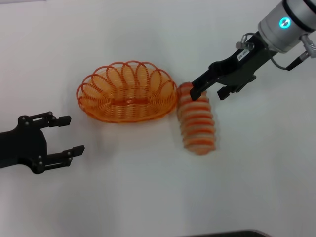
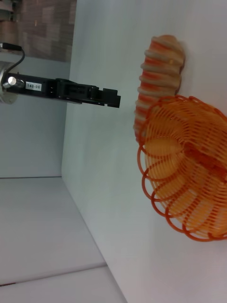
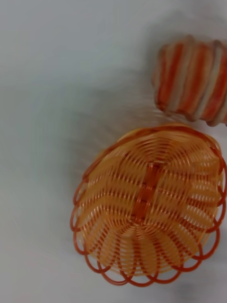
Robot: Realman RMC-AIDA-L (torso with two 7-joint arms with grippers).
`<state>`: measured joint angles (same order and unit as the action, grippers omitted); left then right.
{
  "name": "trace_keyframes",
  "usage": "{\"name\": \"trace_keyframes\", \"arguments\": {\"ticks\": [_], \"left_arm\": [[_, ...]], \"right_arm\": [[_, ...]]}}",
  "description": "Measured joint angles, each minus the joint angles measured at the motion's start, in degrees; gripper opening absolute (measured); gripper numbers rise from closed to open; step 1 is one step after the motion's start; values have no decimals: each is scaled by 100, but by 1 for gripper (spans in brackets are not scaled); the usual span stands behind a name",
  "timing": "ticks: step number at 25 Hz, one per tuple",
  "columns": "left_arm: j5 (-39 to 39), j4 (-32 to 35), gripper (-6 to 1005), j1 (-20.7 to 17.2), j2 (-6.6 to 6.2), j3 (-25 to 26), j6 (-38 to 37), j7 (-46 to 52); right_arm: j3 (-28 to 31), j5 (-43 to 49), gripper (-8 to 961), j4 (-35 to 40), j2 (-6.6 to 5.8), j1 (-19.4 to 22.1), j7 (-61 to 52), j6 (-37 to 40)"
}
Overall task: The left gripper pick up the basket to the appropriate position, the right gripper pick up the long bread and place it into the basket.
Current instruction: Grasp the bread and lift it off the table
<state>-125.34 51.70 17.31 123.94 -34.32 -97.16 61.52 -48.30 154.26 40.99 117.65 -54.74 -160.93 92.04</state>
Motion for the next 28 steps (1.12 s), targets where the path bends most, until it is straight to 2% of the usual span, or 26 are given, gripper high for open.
{"name": "trace_keyframes", "arguments": {"ticks": [8,16,22,28], "left_arm": [[-63,-11,733,-42,8,110,-61,-68],[-49,-11,733,-53,7,129,-120,-75],[-25,-13,732,-32,7,129,-134,-57],[-24,-11,732,-20,7,128,-136,-39]], "right_arm": [[-486,16,907,-128,87,-149,-299,-23],[-550,16,907,-151,68,-157,-377,13],[-970,17,907,-143,106,-208,-649,-93],[-1055,217,907,-247,165,-348,-784,-263]]}}
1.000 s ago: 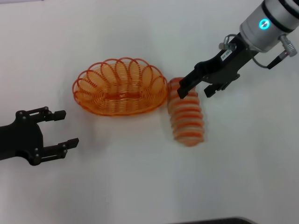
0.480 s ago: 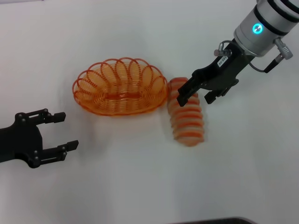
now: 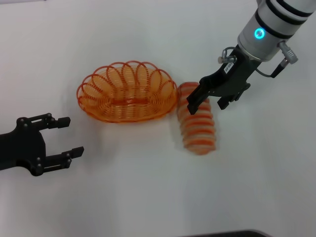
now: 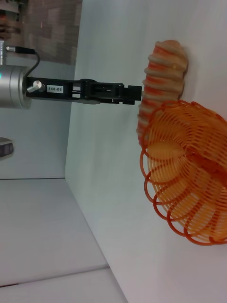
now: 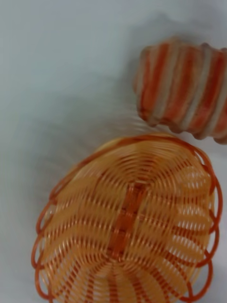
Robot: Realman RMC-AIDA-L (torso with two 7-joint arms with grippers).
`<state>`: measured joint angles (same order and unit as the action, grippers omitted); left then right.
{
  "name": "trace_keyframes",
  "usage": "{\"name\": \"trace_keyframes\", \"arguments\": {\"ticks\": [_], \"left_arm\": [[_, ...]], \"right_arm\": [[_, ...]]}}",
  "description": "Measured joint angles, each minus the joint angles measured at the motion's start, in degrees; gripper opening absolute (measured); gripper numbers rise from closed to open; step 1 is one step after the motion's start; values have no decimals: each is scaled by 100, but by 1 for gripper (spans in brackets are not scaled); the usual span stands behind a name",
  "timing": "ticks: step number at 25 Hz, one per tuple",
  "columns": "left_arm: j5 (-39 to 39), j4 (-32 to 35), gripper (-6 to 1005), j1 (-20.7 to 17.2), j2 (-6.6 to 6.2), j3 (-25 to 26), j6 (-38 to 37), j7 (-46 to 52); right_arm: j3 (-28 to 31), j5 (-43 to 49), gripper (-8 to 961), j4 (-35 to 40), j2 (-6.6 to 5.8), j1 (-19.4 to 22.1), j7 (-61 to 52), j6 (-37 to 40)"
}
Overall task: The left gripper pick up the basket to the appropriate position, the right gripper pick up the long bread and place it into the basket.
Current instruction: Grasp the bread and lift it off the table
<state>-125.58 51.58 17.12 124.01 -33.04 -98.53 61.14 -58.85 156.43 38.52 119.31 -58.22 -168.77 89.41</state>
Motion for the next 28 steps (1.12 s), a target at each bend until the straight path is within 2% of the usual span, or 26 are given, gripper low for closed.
{"name": "trace_keyframes", "arguments": {"ticks": [28], "left_arm": [[-5,-42,732,-10,9,-1,0,-11]], "right_arm": [[-65,-26,906,-660,41,-238,-25,-612]]}}
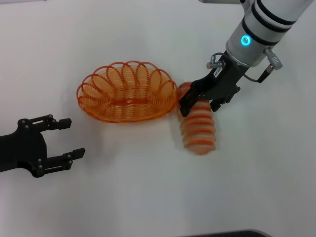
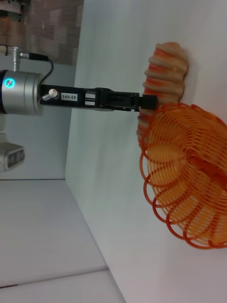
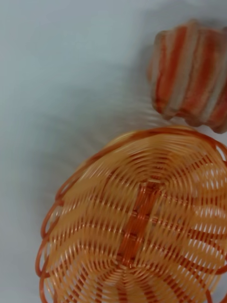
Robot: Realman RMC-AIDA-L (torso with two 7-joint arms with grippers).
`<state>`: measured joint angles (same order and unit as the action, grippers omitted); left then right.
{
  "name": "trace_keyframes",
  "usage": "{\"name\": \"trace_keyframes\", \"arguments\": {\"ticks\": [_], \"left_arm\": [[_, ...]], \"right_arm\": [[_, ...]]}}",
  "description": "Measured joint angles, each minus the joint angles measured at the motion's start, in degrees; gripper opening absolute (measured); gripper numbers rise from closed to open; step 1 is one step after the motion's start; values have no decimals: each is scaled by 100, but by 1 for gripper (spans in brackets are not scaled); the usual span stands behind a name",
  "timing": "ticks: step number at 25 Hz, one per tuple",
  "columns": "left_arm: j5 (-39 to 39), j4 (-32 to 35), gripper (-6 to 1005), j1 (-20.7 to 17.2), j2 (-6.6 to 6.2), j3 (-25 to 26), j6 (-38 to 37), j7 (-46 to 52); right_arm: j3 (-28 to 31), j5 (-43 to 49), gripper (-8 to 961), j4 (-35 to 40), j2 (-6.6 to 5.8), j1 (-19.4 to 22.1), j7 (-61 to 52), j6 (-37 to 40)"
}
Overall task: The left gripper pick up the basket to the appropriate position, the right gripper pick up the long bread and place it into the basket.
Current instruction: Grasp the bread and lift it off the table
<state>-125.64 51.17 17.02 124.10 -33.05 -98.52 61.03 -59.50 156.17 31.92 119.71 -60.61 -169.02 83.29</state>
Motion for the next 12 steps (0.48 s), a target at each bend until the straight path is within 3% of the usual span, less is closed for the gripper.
{"name": "trace_keyframes", "arguments": {"ticks": [12], "left_arm": [[-9,-12,731,21,-8,0,0,14]], "right_arm": [[-23,1,898,-231,-1,-68,49,-242]]}}
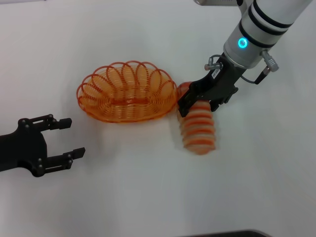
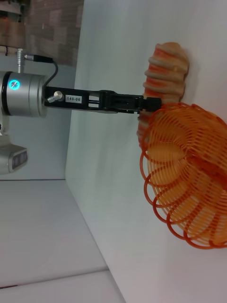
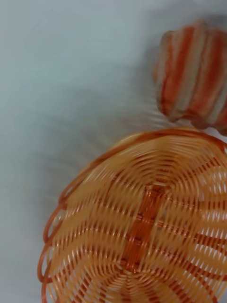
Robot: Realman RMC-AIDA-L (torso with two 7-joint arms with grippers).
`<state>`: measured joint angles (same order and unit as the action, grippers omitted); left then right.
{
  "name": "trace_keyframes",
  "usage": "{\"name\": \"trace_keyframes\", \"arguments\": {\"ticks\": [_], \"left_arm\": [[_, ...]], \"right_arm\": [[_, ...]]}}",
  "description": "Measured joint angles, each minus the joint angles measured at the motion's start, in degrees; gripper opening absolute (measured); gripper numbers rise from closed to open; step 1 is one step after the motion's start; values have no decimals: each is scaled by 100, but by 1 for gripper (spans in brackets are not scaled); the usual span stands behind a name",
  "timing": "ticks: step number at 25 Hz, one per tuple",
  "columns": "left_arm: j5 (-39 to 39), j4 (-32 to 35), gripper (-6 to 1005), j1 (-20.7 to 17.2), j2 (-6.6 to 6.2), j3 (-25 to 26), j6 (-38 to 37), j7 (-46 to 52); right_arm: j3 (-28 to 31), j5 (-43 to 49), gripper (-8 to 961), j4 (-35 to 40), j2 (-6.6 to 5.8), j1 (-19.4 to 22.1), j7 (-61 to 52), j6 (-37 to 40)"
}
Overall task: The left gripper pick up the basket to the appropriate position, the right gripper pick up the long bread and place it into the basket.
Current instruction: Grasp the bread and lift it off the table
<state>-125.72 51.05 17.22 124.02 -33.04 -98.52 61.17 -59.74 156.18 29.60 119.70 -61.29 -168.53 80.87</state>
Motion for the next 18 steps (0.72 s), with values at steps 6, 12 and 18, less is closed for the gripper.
{"name": "trace_keyframes", "arguments": {"ticks": [6,12,18], "left_arm": [[-11,1,729,0,-1,-9,11,0],[-14,-4,723,0,-1,-10,15,4],[-19,-8,724,0,-1,-9,13,14]], "right_arm": [[-8,0,864,-8,0,-9,-1,-18],[-119,-2,723,-20,0,-9,29,-14],[-217,-4,680,-6,-1,34,85,9]]}}
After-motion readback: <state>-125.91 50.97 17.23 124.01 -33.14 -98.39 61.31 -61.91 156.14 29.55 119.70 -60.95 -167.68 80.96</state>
